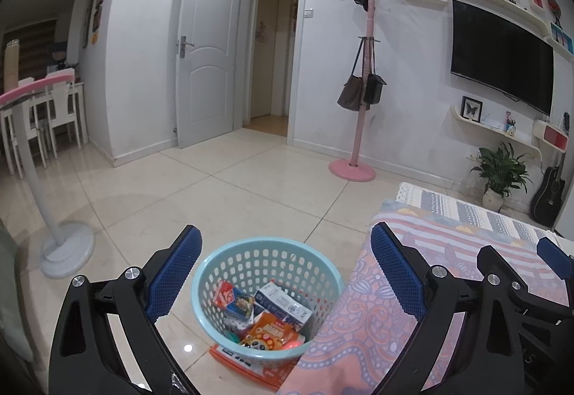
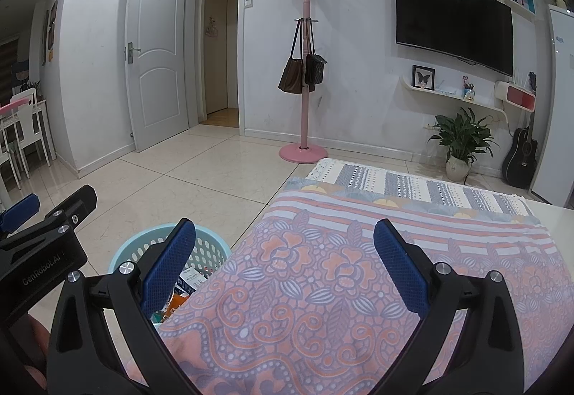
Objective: Collect trash
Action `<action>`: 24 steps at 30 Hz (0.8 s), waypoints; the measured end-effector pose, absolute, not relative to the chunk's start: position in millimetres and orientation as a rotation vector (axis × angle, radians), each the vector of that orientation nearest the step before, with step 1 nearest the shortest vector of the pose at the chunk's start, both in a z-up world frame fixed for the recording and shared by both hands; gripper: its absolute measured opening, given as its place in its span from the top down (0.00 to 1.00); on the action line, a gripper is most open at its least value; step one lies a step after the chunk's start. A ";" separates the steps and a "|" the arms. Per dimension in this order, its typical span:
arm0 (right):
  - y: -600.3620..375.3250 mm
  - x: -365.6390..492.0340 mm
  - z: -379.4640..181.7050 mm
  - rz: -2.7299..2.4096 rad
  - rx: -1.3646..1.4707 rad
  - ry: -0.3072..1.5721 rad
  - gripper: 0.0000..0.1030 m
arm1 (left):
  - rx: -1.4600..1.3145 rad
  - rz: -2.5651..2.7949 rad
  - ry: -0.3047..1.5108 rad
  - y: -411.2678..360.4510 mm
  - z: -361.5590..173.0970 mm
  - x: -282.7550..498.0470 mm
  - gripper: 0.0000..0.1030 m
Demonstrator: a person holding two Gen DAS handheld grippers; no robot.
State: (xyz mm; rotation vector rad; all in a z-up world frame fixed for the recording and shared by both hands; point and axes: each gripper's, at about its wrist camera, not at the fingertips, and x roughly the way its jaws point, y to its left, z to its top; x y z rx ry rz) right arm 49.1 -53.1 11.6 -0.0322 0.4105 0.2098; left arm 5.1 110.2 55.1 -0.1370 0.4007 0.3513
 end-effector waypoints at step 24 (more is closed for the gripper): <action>-53.0 50.0 8.5 0.211 -0.023 0.417 0.08 | -0.190 0.355 0.404 116.2 56.0 3.7 0.08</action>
